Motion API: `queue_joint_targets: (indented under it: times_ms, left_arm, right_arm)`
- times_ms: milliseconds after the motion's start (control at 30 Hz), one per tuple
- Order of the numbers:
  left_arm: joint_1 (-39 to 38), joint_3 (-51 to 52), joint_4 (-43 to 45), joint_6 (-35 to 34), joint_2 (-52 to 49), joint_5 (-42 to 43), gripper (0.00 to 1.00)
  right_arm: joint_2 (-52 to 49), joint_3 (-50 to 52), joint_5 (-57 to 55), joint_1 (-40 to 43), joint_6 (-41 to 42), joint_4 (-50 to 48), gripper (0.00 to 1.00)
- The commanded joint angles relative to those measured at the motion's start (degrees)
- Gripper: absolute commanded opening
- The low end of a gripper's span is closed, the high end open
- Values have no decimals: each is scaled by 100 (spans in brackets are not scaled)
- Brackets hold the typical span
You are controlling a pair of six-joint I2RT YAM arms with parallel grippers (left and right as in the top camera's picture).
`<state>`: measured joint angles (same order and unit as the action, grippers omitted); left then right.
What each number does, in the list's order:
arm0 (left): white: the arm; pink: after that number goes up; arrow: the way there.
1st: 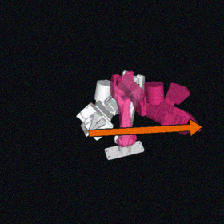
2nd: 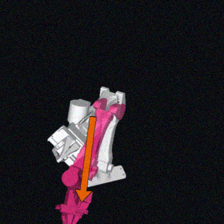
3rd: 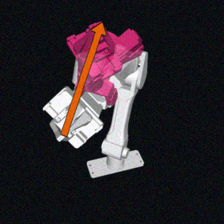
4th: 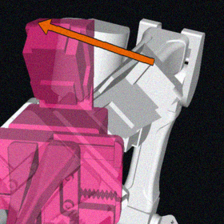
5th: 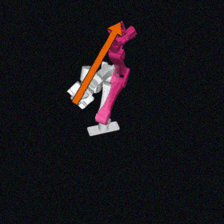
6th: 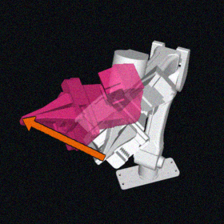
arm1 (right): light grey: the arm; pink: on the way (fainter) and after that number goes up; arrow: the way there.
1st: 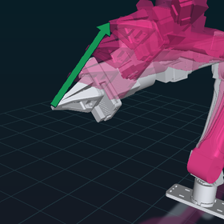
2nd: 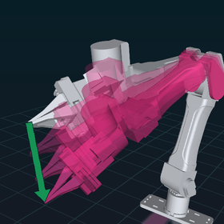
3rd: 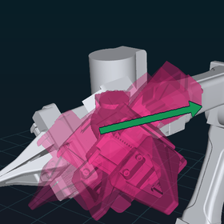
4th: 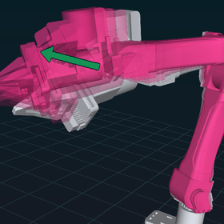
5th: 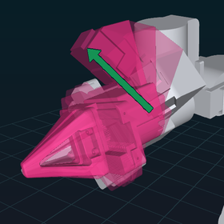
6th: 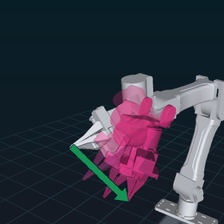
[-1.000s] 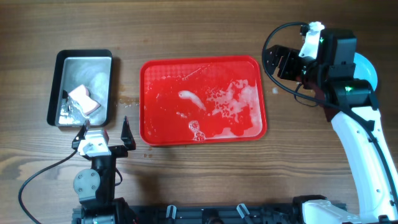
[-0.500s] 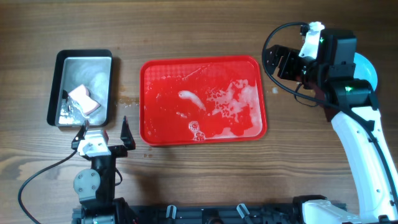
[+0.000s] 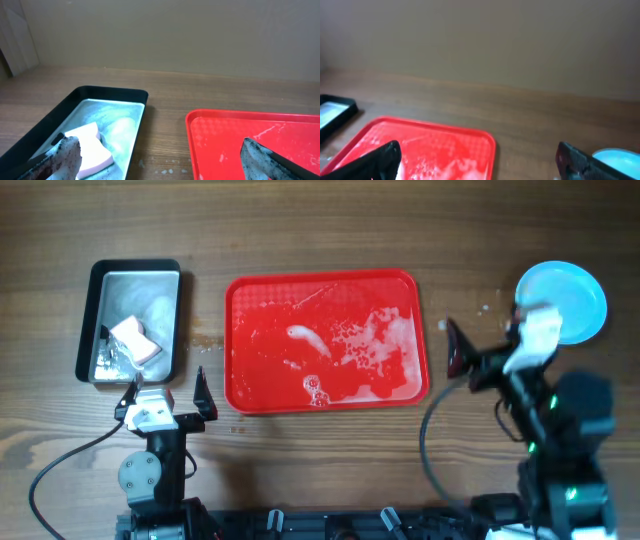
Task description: Clean dirty plates on tray and stack at the side
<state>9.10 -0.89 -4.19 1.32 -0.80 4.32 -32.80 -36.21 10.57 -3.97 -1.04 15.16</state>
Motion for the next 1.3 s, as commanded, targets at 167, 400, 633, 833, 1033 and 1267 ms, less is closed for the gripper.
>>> queue_joint_targets:
  times_ms: [167, 400, 633, 833, 1033, 1267]
  left_arm:
    - [-26, 57, 11, -33, 42, -35, 100]
    - [-26, 57, 11, -33, 42, -35, 100]
    - [-26, 57, 11, -33, 44, -35, 100]
    - [-26, 57, 11, -33, 44, -35, 100]
    - [-26, 57, 11, -33, 44, -33, 100]
    - [-26, 57, 11, -33, 44, -35, 100]
  right_arm:
    - [2214, 2310, -70, 28, -186, -748, 100]
    - [3150, 3108, -74, 28, -179, -1451, 100]
    - [3263, 3593, -122, 28, -201, -2107, 100]
    - [3259, 3591, -205, 28, -28, -1574, 100]
    - [3259, 3591, -205, 28, -31, -1574, 100]
    - [3259, 3591, -205, 28, -31, -1574, 100]
